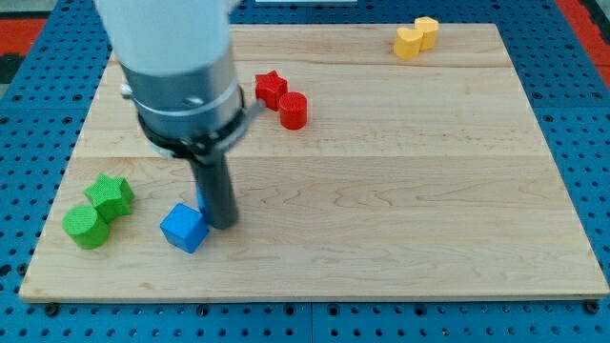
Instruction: Push the blue cube along with the blue triangle closer to the green star
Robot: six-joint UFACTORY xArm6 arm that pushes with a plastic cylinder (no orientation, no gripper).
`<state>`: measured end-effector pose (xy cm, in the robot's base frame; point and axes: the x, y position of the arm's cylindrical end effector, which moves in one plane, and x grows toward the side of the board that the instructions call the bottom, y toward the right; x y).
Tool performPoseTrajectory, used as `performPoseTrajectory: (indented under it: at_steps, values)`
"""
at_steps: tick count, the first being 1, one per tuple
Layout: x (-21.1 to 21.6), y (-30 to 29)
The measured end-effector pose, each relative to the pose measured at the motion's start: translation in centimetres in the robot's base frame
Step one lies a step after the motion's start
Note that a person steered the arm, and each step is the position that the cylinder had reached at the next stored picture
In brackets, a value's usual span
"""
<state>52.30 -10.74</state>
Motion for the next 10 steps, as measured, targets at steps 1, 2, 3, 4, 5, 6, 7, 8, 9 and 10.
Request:
performPoseTrajectory:
  at_steps: [1, 2, 3, 4, 5, 6, 7, 8, 9, 10]
  values:
    - [-1.2, -2.5]
    - [-2.3, 2.3]
    - [-5.4, 5.3]
    - [-9.4, 2.4]
    - [-7.6, -2.2]
    - [-2.1, -4.3]
    - [-1.6, -4.0]
    - [-0.7, 2.3]
    - [3.9, 4.5]
    - [4.7, 1.0]
